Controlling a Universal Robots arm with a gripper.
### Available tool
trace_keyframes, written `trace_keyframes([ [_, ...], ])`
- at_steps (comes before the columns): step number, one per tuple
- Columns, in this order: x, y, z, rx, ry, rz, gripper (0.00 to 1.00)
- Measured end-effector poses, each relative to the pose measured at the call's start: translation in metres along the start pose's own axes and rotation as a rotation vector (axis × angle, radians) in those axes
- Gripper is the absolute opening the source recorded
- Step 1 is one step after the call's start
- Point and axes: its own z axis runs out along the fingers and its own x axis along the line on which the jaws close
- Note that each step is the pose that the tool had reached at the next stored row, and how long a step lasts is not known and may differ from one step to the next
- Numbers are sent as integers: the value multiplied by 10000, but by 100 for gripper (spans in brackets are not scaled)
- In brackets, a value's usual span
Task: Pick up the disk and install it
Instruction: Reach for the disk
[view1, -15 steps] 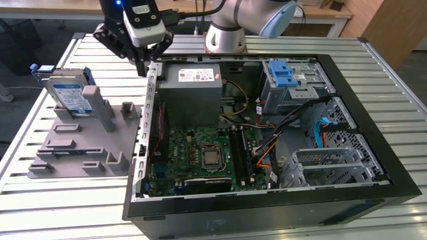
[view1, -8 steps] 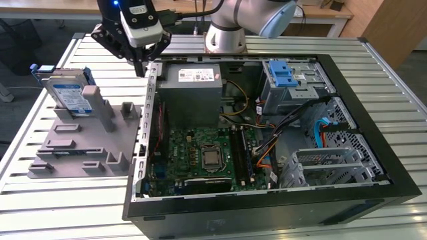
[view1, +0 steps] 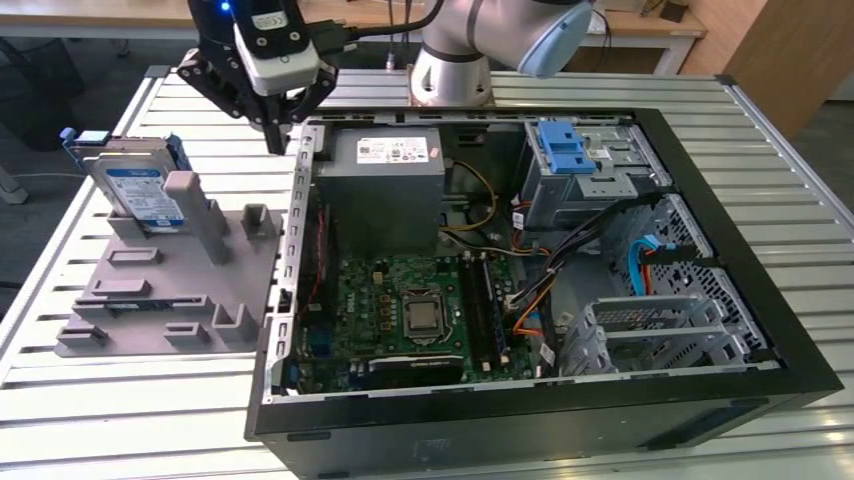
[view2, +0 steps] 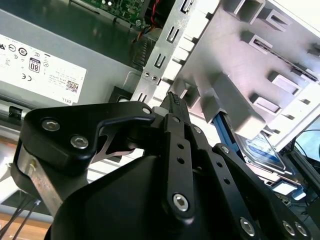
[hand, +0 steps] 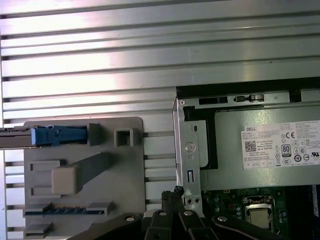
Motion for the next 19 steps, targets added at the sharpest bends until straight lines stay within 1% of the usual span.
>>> trace_keyframes([
  [19,87,-8,22,1,6,1,11],
])
